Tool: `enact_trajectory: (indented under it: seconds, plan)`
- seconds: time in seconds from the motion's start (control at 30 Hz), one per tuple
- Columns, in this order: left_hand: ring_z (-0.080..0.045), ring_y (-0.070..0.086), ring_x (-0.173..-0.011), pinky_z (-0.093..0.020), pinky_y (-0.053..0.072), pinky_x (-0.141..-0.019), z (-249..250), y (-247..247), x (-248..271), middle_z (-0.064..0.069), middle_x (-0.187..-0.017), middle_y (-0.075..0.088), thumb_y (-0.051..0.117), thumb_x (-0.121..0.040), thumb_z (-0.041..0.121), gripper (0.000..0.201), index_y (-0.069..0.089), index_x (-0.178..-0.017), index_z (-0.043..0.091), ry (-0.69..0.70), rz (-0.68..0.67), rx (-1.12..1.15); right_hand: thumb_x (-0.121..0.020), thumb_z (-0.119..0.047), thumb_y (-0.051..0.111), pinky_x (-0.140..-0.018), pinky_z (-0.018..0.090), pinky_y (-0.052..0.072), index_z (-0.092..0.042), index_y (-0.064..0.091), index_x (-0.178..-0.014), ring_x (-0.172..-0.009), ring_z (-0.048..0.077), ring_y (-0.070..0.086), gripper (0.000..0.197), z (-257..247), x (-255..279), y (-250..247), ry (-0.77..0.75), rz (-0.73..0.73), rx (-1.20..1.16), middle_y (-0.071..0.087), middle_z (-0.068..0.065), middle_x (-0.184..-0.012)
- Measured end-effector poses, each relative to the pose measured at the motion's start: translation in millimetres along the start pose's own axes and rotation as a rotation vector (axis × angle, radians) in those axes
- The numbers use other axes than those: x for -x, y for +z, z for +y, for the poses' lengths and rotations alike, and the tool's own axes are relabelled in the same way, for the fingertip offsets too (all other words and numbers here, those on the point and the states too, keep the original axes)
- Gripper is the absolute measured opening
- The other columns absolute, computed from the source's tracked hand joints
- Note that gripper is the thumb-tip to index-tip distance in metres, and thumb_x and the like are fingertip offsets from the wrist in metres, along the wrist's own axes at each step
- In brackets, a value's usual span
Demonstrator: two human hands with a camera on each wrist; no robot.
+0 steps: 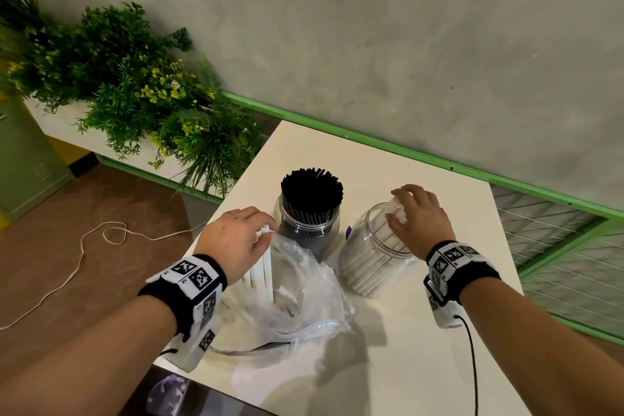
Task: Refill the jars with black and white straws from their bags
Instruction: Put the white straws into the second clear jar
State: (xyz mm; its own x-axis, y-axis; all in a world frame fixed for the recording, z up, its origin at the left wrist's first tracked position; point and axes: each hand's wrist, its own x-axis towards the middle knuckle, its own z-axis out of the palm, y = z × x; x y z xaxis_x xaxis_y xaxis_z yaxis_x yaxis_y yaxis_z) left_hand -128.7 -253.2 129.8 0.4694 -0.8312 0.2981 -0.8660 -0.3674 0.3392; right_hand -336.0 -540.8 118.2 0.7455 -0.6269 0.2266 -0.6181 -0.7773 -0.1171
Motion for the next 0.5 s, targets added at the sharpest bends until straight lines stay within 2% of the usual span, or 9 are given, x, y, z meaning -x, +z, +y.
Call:
enact_trajectory:
  seconds: [0.1, 0.17, 0.23, 0.3, 0.4, 0.43, 0.5]
  plan:
    - [-0.019, 0.062, -0.074, -0.022, 0.034, -0.062, -2, 0, 0, 0.009, -0.084, 0.065, 0.066, -0.084, 0.024, 0.008, 0.067, -0.091, 0.027, 0.012, 0.006, 0.005, -0.087, -0.040, 0.061, -0.084, 0.041, 0.049, -0.025, 0.055, -0.125, -0.118, 0.026, 0.045, 0.041, -3, -3, 2, 0.036, 0.030, -0.056, 0.050, -0.001, -0.130]
    - [-0.019, 0.062, -0.074, -0.022, 0.034, -0.062, -4, 2, 0, 0.010, -0.084, 0.064, 0.065, -0.084, 0.024, 0.008, 0.067, -0.091, 0.027, 0.018, 0.011, 0.010, -0.087, -0.038, 0.062, -0.076, 0.039, 0.051, -0.021, 0.060, -0.117, -0.108, 0.028, 0.049, 0.035, -6, -8, 1, 0.013, 0.076, -0.074, 0.055, 0.001, -0.117]
    - [-0.018, 0.062, -0.073, -0.021, 0.035, -0.061, -6, 4, -1, 0.011, -0.083, 0.064, 0.055, -0.085, 0.033, 0.013, 0.066, -0.090, 0.029, 0.026, 0.012, 0.014, -0.084, -0.032, 0.068, -0.071, 0.043, 0.052, -0.014, 0.064, -0.107, -0.097, 0.031, 0.051, 0.030, -5, -14, 0, -0.055, 0.176, -0.072, 0.057, 0.006, -0.104]
    - [-0.017, 0.061, -0.073, -0.021, 0.036, -0.061, -8, 6, -2, 0.012, -0.084, 0.063, 0.042, -0.084, 0.040, 0.027, 0.066, -0.091, 0.030, 0.030, 0.006, 0.020, -0.084, -0.032, 0.069, -0.074, 0.046, 0.051, -0.011, 0.063, -0.107, -0.097, 0.031, 0.049, 0.032, -5, -22, -4, -0.065, 0.209, -0.071, 0.056, 0.008, -0.103]
    - [-0.017, 0.061, -0.073, -0.022, 0.037, -0.061, -9, 8, -3, 0.013, -0.083, 0.063, 0.036, -0.083, 0.044, 0.034, 0.066, -0.091, 0.030, 0.038, 0.011, 0.021, -0.088, -0.049, 0.057, -0.085, 0.042, 0.048, -0.021, 0.052, -0.126, -0.112, 0.027, 0.046, 0.047, -9, -28, -8, 0.031, 0.005, -0.043, 0.052, 0.003, -0.121]
    - [-0.017, 0.061, -0.072, -0.022, 0.038, -0.062, -8, 8, -3, 0.013, -0.083, 0.063, 0.037, -0.083, 0.043, 0.032, 0.066, -0.091, 0.030, 0.036, 0.011, 0.021, -0.088, -0.053, 0.054, -0.085, 0.040, 0.048, -0.026, 0.050, -0.129, -0.115, 0.025, 0.046, 0.049, -9, -27, -7, 0.039, -0.049, -0.017, 0.051, 0.001, -0.123]
    - [-0.016, 0.062, -0.071, -0.021, 0.037, -0.063, -6, 6, -3, 0.013, -0.083, 0.063, 0.047, -0.084, 0.037, 0.021, 0.066, -0.090, 0.030, 0.029, 0.013, 0.017, -0.089, -0.053, 0.054, -0.081, 0.037, 0.048, -0.030, 0.052, -0.127, -0.112, 0.023, 0.050, 0.045, -11, -27, -5, 0.022, -0.059, -0.013, 0.054, -0.001, -0.119]
